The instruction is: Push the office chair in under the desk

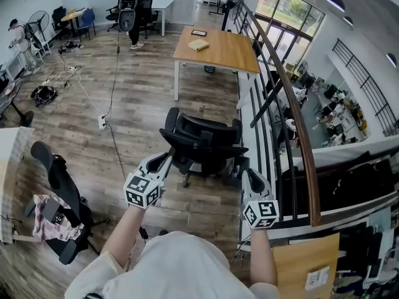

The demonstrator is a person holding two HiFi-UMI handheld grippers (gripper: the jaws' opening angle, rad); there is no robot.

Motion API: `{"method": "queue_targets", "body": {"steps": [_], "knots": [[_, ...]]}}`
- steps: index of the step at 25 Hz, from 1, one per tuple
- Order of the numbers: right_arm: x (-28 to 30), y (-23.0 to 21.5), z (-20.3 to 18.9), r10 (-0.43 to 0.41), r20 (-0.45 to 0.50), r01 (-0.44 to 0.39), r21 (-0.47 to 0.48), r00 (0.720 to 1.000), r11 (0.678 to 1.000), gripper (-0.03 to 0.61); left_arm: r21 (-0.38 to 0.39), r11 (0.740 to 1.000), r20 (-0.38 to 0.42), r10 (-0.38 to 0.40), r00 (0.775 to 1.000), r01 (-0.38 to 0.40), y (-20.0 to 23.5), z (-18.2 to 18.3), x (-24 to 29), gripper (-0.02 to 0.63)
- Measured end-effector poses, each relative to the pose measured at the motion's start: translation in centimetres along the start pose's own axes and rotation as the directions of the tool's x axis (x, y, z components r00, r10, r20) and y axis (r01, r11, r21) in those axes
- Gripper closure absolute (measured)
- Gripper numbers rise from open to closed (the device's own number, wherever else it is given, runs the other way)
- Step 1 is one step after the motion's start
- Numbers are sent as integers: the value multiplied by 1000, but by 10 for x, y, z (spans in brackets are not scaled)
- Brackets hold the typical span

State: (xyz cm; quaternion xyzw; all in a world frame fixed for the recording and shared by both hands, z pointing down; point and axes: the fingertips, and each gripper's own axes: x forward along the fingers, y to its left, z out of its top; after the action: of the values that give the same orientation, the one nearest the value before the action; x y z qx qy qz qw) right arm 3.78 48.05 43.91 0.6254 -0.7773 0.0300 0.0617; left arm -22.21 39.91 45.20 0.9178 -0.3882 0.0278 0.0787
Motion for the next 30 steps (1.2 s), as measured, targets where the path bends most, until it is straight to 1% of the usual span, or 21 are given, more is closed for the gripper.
{"method": "queue_targets", "body": {"steps": [4, 8, 10, 12, 15, 20, 30], "knots": [[2, 3, -3, -8, -12, 8, -3, 1000, 1000, 497, 0, 1000, -12, -9, 1000, 9, 4, -3, -2, 540], [3, 8, -4, -3, -21, 3, 3, 1000, 1000, 419, -2, 1000, -25, -23, 999, 23, 5, -6, -5, 485], [3, 11, -5, 3, -26, -3, -4, 1000, 1000, 407, 0, 1000, -31, -30, 999, 30, 6, -8, -6, 463], [3, 16, -6, 9, -32, -9, -15, 999, 1000, 405, 3, 999, -35, -37, 999, 37, 7, -9, -7, 439], [3, 23, -6, 9, -31, -10, -33, 999, 999, 405, -1, 999, -37, -46, 998, 46, 8, -11, -10, 434], [0, 28, -7, -15, -44, 12, -66, 999, 998, 405, -18, 999, -50, -52, 997, 51, 13, -15, -16, 428], [-2, 50, -21, -58, -57, 56, -43, 997, 998, 403, -7, 997, -66, -83, 994, 83, 31, -26, -26, 425]]}}
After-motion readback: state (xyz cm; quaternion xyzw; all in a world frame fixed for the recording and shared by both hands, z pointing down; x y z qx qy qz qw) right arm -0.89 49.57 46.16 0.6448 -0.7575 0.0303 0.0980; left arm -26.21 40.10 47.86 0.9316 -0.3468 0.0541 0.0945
